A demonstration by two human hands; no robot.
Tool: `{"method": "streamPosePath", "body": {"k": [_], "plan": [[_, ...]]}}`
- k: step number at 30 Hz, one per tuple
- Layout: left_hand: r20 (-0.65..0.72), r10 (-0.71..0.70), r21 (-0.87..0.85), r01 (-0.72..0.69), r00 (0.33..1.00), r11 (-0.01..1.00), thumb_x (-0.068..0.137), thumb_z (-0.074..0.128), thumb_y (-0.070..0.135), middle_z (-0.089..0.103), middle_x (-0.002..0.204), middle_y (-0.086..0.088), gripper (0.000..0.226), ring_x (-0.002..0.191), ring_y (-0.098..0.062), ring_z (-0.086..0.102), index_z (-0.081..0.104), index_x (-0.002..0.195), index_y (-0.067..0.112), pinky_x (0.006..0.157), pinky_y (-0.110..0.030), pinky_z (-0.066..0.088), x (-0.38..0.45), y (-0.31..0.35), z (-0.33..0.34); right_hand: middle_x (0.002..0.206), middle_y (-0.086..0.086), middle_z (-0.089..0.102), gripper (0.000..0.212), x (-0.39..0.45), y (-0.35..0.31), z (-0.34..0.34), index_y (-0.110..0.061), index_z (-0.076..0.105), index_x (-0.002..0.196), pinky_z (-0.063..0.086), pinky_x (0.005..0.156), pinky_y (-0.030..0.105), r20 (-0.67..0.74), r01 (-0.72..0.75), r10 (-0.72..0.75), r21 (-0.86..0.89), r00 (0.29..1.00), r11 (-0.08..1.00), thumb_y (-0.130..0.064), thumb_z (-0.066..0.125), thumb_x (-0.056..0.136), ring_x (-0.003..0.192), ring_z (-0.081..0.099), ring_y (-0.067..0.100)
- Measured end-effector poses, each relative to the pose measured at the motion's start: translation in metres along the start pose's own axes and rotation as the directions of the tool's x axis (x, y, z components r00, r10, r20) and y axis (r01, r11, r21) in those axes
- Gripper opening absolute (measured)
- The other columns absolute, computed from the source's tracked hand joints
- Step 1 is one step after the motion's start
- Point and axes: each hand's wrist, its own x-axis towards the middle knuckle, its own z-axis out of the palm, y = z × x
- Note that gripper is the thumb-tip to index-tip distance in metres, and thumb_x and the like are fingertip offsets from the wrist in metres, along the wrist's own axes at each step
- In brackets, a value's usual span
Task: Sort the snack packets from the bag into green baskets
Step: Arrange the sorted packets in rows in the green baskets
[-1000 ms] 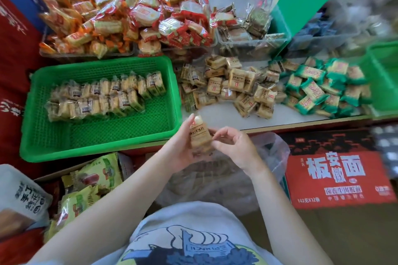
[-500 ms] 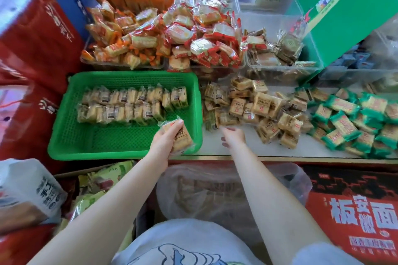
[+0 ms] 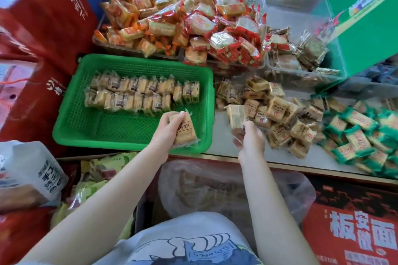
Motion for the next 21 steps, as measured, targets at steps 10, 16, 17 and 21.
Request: {"method": "streamPosePath", "body": {"k": [10,16,17,21], "plan": [[-0.045,-0.017,0.098,0.022,0.999,0.995,0.099,0.035,0.056,0.070,0.110,-0.003,0.034,0.094,-0.024,0.070,0.057,0.115,0.036,0.089,-0.049,0.057,0.004,0.021,0.021,0.087,0.010,0.070,0.011,-0.066,0.009,0.033,-0.023,0.058,0.103,0.051,0.065,0.029,0.389,0.343,-0.233,-0.240,0.891,0.908,-0.018,0.065,0.095,0.076,0.064,0.016],[0.033,-0.018,-0.134,0.023,0.999,0.991,0.075,0.062,0.073,0.069,0.118,-0.021,0.073,0.096,-0.033,0.072,0.062,0.121,0.017,0.083,-0.049,0.060,0.005,0.024,-0.001,0.105,0.015,0.061,0.019,-0.072,0.028,0.064,-0.031,0.063,0.108,0.047,0.076,0.015,0.416,0.452,-0.275,-0.424,0.867,0.785,-0.033,0.071,0.091,0.087,0.058,0.008],[0.018,0.009,-0.177,-0.005,1.000,0.984,0.074,0.069,0.066,0.066,0.121,-0.020,0.072,0.097,-0.031,0.071,0.057,0.126,0.018,0.082,-0.049,0.060,0.006,0.022,-0.005,0.111,0.010,0.057,0.033,-0.071,0.030,0.069,-0.030,0.060,0.117,0.048,0.083,0.019,0.393,0.424,-0.248,-0.466,0.885,0.777,-0.039,0.073,0.089,0.096,0.058,0.010],[-0.065,0.042,-0.372,-0.064,0.997,0.926,0.091,0.062,0.046,0.061,0.118,-0.008,0.050,0.103,-0.025,0.066,0.044,0.129,0.019,0.093,-0.050,0.056,0.008,0.019,-0.011,0.122,0.008,0.066,0.072,-0.070,0.034,0.089,-0.010,0.051,0.134,0.054,0.086,0.033,0.444,0.007,0.146,-0.325,0.884,0.946,-0.053,0.076,0.082,0.106,0.066,0.020]]}}
